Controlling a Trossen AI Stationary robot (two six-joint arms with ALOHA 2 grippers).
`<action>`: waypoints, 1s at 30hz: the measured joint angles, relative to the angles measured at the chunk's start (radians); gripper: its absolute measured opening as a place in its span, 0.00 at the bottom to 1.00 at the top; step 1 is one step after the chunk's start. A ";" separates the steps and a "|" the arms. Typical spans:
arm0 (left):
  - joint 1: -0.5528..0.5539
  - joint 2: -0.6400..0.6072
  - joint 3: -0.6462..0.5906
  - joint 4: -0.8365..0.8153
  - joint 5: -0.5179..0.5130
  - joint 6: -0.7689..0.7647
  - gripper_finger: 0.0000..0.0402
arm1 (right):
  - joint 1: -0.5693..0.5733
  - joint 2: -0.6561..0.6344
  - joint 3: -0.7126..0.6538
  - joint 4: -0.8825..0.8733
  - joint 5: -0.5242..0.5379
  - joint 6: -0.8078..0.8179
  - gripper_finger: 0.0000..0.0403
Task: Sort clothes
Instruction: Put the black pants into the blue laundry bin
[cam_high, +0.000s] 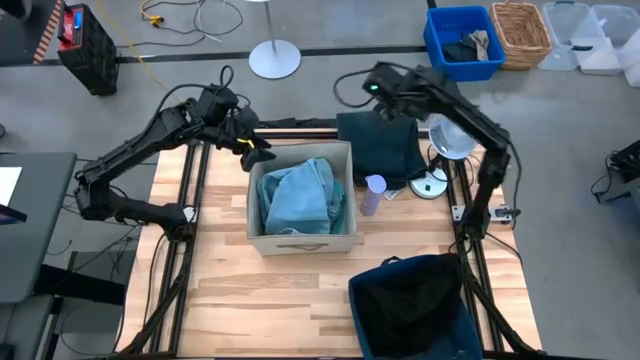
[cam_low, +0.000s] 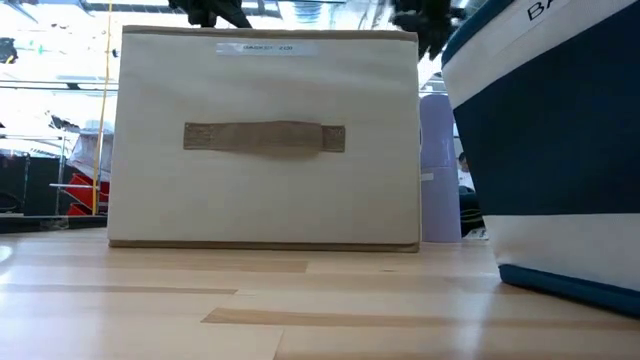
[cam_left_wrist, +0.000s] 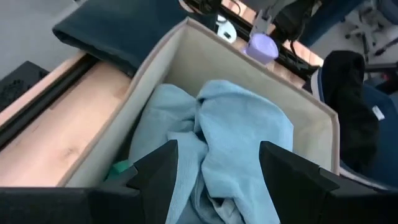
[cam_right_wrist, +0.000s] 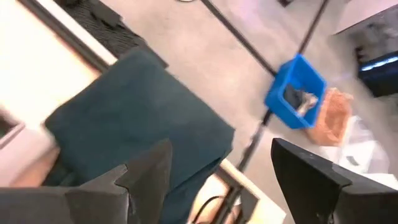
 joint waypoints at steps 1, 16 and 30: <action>0.000 0.000 0.000 0.007 -0.005 -0.004 0.55 | 0.008 -0.029 -0.028 0.000 -0.012 0.011 0.72; 0.000 0.004 0.000 0.052 -0.059 -0.043 0.55 | 0.446 -0.391 -0.562 -0.002 0.029 -0.004 0.72; 0.000 0.005 0.000 0.116 -0.082 -0.084 0.55 | 0.395 -0.447 -0.976 0.305 -0.300 -0.132 0.72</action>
